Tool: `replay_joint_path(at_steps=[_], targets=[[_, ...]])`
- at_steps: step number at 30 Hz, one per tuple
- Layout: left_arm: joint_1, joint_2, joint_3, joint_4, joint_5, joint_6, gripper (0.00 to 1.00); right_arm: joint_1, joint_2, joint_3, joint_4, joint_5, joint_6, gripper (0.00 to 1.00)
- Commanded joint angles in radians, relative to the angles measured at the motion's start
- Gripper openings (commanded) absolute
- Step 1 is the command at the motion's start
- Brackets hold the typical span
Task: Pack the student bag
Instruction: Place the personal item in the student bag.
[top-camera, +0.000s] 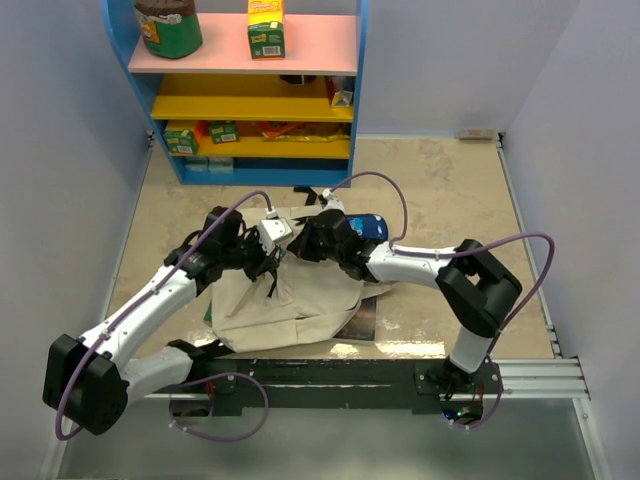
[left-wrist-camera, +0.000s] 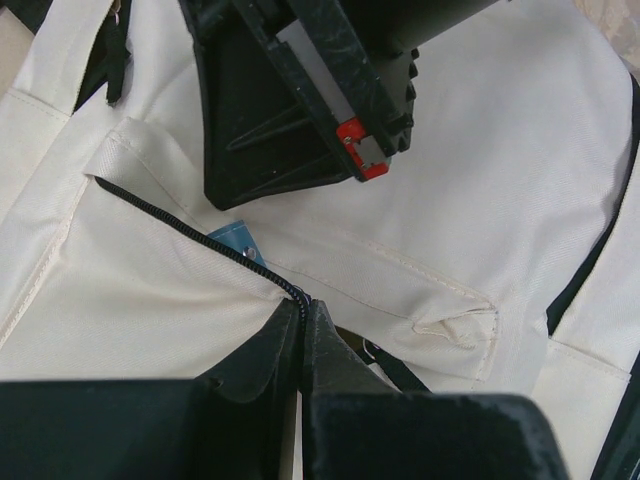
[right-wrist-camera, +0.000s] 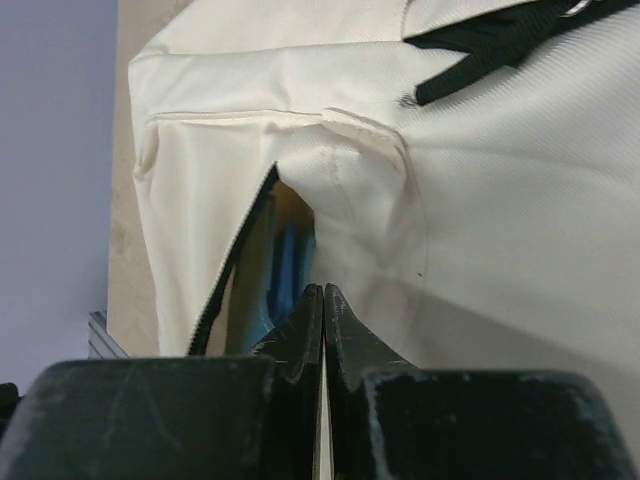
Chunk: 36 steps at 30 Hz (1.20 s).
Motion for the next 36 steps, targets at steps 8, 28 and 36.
replay_joint_path(at_steps=[8,28,36], targets=[[0.004,0.004,0.041,0.065,0.062,-0.005,0.0,0.072,0.136,0.151,0.038,-0.012,0.061,0.0],[0.005,-0.015,-0.012,0.079,0.02,-0.001,0.0,-0.026,-0.146,-0.019,-0.016,0.03,0.023,0.46],[0.007,0.037,0.087,-0.005,-0.033,0.063,0.34,0.128,-0.286,-0.182,0.019,0.144,-0.043,0.5]])
